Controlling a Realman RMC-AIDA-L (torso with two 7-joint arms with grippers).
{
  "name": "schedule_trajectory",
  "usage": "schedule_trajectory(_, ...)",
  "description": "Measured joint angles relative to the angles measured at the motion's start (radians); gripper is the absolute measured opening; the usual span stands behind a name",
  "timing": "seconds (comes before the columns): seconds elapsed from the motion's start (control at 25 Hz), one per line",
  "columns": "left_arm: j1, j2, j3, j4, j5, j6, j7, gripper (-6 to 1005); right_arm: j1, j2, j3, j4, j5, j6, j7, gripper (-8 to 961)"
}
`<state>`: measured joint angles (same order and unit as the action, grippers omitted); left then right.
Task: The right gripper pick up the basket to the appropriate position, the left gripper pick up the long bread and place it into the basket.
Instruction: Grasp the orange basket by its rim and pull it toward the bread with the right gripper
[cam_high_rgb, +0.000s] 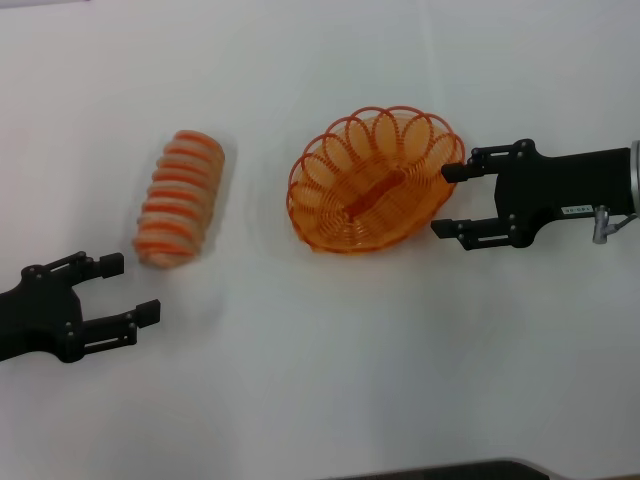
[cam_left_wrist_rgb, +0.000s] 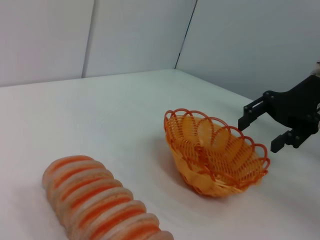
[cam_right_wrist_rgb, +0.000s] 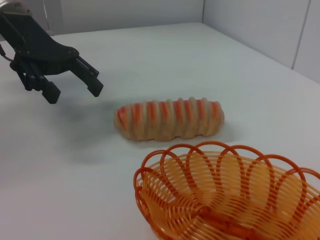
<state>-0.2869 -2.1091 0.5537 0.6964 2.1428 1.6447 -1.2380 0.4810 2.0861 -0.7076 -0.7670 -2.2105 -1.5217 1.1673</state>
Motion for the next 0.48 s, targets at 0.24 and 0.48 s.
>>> schedule_trajectory(0.24,0.000,0.000,-0.003,0.000,-0.001,-0.002,0.000,852,0.005,0.000,0.001,0.000,0.000,0.000,0.000,735)
schedule_trajectory(0.48,-0.003,-0.001,-0.032,0.000,-0.002,0.000,0.002,852,0.007,0.000,0.006,0.000,0.025,0.001,0.008,735)
